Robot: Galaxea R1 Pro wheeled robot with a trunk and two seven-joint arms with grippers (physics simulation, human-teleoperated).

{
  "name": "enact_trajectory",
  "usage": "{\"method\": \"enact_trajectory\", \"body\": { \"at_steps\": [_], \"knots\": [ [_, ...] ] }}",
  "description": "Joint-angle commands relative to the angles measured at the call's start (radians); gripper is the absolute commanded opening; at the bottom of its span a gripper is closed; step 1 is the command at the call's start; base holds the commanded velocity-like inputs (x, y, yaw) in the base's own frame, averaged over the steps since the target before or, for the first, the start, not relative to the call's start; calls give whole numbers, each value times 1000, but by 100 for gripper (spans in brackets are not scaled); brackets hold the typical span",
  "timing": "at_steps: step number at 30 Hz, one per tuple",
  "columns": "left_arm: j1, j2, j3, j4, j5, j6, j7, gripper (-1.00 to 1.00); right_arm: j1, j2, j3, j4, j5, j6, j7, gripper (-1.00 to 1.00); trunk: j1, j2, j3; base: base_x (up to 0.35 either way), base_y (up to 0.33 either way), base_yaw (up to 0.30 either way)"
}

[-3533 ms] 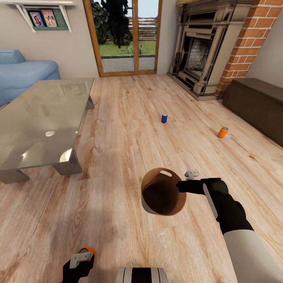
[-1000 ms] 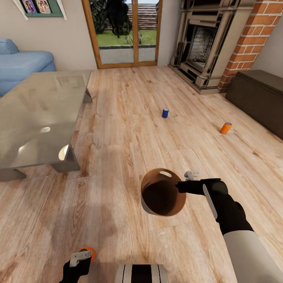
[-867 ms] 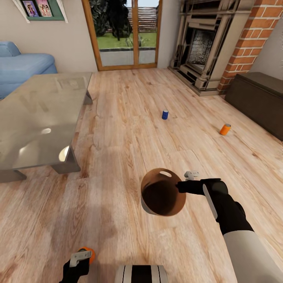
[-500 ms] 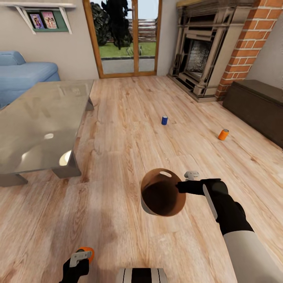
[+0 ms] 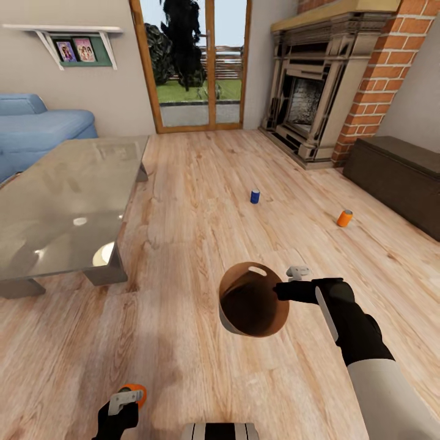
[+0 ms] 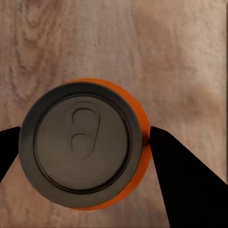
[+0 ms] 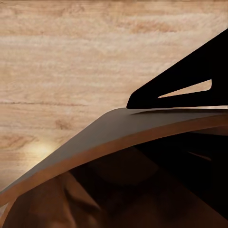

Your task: Put the three can of soda from the living room inside the tash can in the kitchen.

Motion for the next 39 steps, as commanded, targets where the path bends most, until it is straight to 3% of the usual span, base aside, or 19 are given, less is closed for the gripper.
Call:
{"method": "enact_trajectory", "body": {
  "at_steps": [1, 21, 25, 28, 30, 34, 36, 38, 39],
  "knots": [
    [0, 0, 0, 0, -2, 0, 0, -100, 0, 0, 0, 0, -25, 6, 6, -100, -4, 7, 3, 0, 0, 0],
    [0, 5, -1, -1, -2, 0, -5, -100, 0, 0, -1, 8, -25, 14, 6, -100, -81, 147, 66, 0, 0, 0],
    [-1, 7, -9, -56, -3, 37, -6, -100, 0, -7, -7, 8, -25, 83, 7, -100, -96, 175, 78, 0, 0, 0],
    [1, 7, -34, -149, -4, 117, -6, -100, 0, -13, -10, 8, -24, 108, 7, -100, -107, 196, 88, 0, 0, 0],
    [3, 6, -62, -291, -3, 222, -6, -100, 2, -19, -13, 9, -22, 120, 8, -100, -115, 210, 94, 0, 0, 0],
    [6, 6, -83, -549, -1, 410, -7, -100, 15, -39, -12, 5, -23, 126, 9, -100, -130, 238, 107, 0, 0, 0],
    [8, 8, -86, -631, -1, 473, -9, -100, 17, -45, -10, 4, -23, 126, 9, -100, -138, 252, 113, 0, 0, 0],
    [9, 9, -90, -772, -1, 597, -51, -100, 20, -53, -8, 3, -23, 126, 13, -100, -146, 266, 119, 0, 0, 0],
    [9, 9, -92, -800, -1, 627, -67, -100, 20, -54, -8, 3, -22, 126, 13, -100, -150, 273, 122, 0, 0, 0]
  ]
}}
